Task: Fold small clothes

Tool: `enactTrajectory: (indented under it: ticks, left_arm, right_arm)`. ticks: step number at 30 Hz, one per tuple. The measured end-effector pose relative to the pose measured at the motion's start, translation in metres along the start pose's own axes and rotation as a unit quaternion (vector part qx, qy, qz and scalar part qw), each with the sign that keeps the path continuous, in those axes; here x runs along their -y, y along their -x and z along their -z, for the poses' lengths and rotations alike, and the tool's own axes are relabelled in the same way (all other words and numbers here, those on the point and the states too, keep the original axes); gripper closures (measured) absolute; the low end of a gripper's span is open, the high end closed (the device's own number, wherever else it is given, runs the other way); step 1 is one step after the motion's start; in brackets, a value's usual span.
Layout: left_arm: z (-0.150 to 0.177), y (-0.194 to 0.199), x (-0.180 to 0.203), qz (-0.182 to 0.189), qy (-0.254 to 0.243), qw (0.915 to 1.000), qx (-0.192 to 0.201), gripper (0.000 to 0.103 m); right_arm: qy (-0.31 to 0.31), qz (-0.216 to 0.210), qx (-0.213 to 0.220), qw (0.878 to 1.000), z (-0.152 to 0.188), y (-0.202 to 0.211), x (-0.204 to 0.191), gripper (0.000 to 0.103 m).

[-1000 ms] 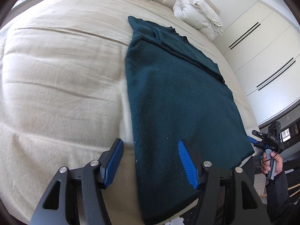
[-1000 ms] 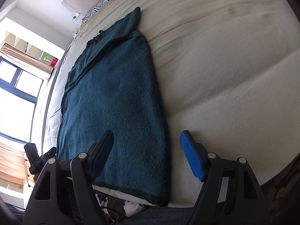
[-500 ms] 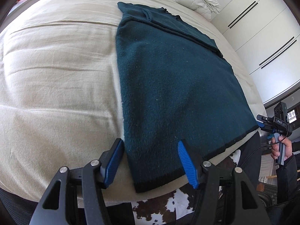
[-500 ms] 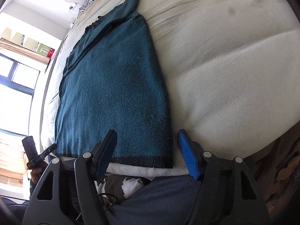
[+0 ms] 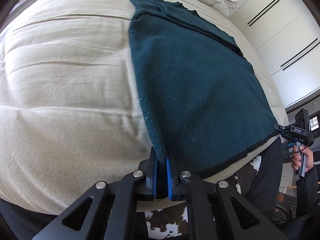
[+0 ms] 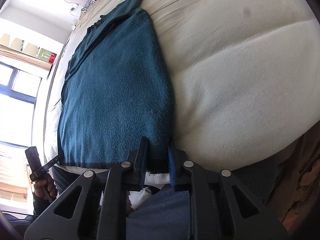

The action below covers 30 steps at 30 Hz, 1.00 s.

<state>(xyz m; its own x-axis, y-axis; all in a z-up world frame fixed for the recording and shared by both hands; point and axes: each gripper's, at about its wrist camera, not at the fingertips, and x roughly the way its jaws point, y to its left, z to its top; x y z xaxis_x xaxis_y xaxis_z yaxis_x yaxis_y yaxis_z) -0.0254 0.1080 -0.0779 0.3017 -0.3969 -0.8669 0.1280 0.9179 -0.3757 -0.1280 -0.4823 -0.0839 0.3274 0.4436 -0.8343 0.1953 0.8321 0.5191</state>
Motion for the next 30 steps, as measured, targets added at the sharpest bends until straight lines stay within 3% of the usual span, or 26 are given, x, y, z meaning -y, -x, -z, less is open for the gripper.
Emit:
enactTrajectory:
  ticks: [2,5,10,19,30]
  left_arm:
    - [0.0,0.001,0.006,-0.016,-0.017,0.9997,0.004,0.096]
    - [-0.001,0.005,0.009,-0.01,-0.018,0.9997,0.012,0.096]
    - [-0.014,0.029,0.005,0.053,0.015,0.9973,0.048,0.096]
    - [-0.066,0.066,-0.002,0.166,0.072,0.974,0.136,0.096]
    - [-0.121,0.063,-0.017,0.191,0.109,0.959,0.179,0.096]
  right_arm:
    - [0.002,0.0,0.006,1.0,0.0,0.002,-0.001,0.092]
    - [0.01,0.0,0.014,1.0,0.0,0.006,-0.006,0.094]
    - [0.017,-0.035,0.043,0.998,-0.008,0.026,-0.018,0.095]
    - [0.019,-0.115,0.113,0.987,-0.065,0.057,-0.051,0.095]
    - [0.024,-0.117,0.166,0.979,-0.14,0.05,-0.079,0.095]
